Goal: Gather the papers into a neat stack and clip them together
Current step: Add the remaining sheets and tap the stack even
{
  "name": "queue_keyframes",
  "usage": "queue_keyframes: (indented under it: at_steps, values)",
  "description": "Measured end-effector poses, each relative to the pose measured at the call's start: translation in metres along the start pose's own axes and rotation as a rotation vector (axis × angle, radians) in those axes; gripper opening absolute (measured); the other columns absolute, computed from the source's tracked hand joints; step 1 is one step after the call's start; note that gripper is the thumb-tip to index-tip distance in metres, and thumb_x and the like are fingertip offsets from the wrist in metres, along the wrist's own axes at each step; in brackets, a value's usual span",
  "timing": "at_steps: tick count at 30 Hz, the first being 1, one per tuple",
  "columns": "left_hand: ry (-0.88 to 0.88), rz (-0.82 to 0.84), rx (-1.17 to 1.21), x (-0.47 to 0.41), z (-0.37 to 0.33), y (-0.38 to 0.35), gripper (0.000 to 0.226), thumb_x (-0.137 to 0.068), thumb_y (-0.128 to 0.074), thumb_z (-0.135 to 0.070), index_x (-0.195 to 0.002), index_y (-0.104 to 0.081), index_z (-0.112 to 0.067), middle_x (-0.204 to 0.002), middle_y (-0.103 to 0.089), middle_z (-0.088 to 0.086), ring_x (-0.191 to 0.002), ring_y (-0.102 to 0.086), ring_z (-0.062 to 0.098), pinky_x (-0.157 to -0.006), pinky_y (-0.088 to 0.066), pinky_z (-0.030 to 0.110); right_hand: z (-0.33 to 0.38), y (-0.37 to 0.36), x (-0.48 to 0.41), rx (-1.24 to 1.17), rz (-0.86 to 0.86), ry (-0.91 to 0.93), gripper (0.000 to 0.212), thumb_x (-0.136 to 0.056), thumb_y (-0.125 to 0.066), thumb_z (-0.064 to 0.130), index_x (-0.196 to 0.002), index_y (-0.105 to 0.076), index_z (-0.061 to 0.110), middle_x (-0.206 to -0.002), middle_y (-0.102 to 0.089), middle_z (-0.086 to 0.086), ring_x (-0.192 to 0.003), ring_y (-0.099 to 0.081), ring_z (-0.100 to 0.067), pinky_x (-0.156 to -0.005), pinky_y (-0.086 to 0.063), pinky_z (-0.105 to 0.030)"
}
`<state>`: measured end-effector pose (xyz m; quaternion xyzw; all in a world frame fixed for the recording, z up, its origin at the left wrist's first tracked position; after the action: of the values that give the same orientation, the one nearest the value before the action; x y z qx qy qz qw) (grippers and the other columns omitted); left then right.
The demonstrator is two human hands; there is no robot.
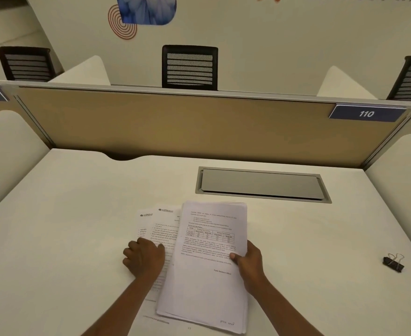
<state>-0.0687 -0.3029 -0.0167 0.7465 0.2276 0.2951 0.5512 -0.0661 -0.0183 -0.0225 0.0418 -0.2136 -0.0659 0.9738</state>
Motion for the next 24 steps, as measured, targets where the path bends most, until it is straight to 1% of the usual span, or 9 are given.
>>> queue_keyframes:
  at_steps: [2, 6, 12, 14, 16, 17, 19, 21, 24]
  values:
    - [-0.018, 0.021, -0.026, 0.002, -0.003, 0.0, 0.054, -0.081, -0.064, -0.044, -0.111, -0.053, -0.001, -0.115, -0.054, 0.018, -0.108, -0.049, 0.036, -0.088, -0.042, 0.041, 0.0, -0.003, -0.001, 0.0, 0.002, -0.004, 0.043, -0.077, -0.063, -0.009, -0.112, -0.064, 0.016, -0.104, -0.072, -0.002, -0.091, -0.07, -0.02, -0.078, -0.06, -0.037]
    - [-0.011, 0.092, 0.001, 0.003, -0.008, -0.002, 0.056, -0.081, -0.065, -0.041, -0.116, -0.05, 0.0, -0.119, -0.055, 0.018, -0.112, -0.049, 0.036, -0.093, -0.042, 0.041, 0.0, -0.009, -0.001, 0.001, 0.021, -0.018, 0.043, -0.077, -0.062, -0.009, -0.112, -0.065, 0.016, -0.105, -0.072, -0.003, -0.091, -0.07, -0.019, -0.074, -0.06, -0.032]
    - [-0.028, 0.255, 0.216, 0.004, -0.018, -0.007, 0.039, -0.088, -0.053, -0.031, -0.115, -0.05, -0.002, -0.117, -0.059, 0.017, -0.107, -0.058, 0.036, -0.09, -0.049, 0.041, 0.006, -0.014, 0.004, -0.05, 0.039, -0.034, 0.056, -0.077, -0.059, -0.015, -0.119, -0.058, 0.022, -0.107, -0.07, 0.002, -0.094, -0.068, -0.016, -0.067, -0.058, -0.02]
    - [-0.078, 0.314, 0.223, 0.007, -0.022, -0.009, 0.037, -0.09, -0.049, -0.034, -0.113, -0.056, -0.005, -0.114, -0.062, 0.014, -0.102, -0.061, 0.032, -0.087, -0.051, 0.039, 0.004, -0.016, 0.004, -0.048, 0.037, -0.035, 0.063, -0.077, -0.06, -0.015, -0.128, -0.051, 0.021, -0.114, -0.068, 0.0, -0.1, -0.066, -0.017, -0.076, -0.058, -0.024]
    - [-0.111, 0.344, 0.21, 0.01, -0.024, -0.008, 0.04, -0.091, -0.051, -0.039, -0.113, -0.057, -0.006, -0.113, -0.064, 0.011, -0.101, -0.061, 0.029, -0.084, -0.05, 0.035, 0.0, -0.018, 0.003, -0.039, 0.023, -0.087, 0.071, -0.077, -0.062, -0.014, -0.138, -0.041, 0.015, -0.125, -0.062, -0.006, -0.108, -0.062, -0.023, -0.09, -0.055, -0.037]
    - [-0.117, 0.357, 0.227, 0.01, -0.025, -0.008, 0.04, -0.09, -0.054, -0.041, -0.112, -0.057, -0.007, -0.111, -0.064, 0.009, -0.1, -0.061, 0.028, -0.081, -0.049, 0.034, -0.001, -0.018, 0.003, -0.029, 0.018, -0.109, 0.069, -0.077, -0.062, -0.014, -0.137, -0.042, 0.013, -0.125, -0.062, -0.007, -0.107, -0.062, -0.023, -0.09, -0.055, -0.038]
    - [-0.124, 0.401, 0.29, 0.011, -0.026, -0.008, 0.041, -0.084, -0.064, -0.041, -0.107, -0.057, -0.008, -0.104, -0.063, 0.006, -0.093, -0.061, 0.026, -0.074, -0.048, 0.032, 0.001, -0.017, 0.005, 0.001, 0.002, -0.12, 0.057, -0.077, -0.06, -0.015, -0.126, -0.054, 0.012, -0.115, -0.066, -0.005, -0.096, -0.064, -0.017, -0.075, -0.056, -0.027]
    - [-0.148, 0.475, 0.356, 0.011, -0.026, -0.011, 0.043, -0.075, -0.075, -0.037, -0.104, -0.058, -0.011, -0.099, -0.063, 0.002, -0.09, -0.061, 0.023, -0.073, -0.05, 0.032, 0.006, -0.018, 0.007, 0.017, -0.008, -0.126, 0.048, -0.076, -0.058, -0.016, -0.116, -0.06, 0.012, -0.106, -0.068, -0.003, -0.087, -0.063, -0.011, -0.063, -0.051, -0.018]
    - [-0.152, 0.558, 0.534, 0.009, -0.025, -0.016, 0.038, -0.067, -0.083, -0.018, -0.099, -0.065, -0.01, -0.098, -0.07, 0.005, -0.091, -0.065, 0.025, -0.081, -0.055, 0.038, 0.009, -0.021, 0.009, 0.035, -0.008, -0.123, 0.046, -0.076, -0.057, -0.016, -0.112, -0.059, 0.013, -0.1, -0.067, -0.001, -0.085, -0.063, -0.011, -0.059, -0.049, -0.017]
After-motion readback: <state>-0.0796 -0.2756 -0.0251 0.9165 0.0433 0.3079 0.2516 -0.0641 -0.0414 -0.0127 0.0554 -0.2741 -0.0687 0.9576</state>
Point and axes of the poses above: each hand's wrist, its own x-axis away from the middle knuckle, its own y-axis out of the back of the hand, z = x × y, the point moved 4 cm from there along -x, towards the middle knuckle
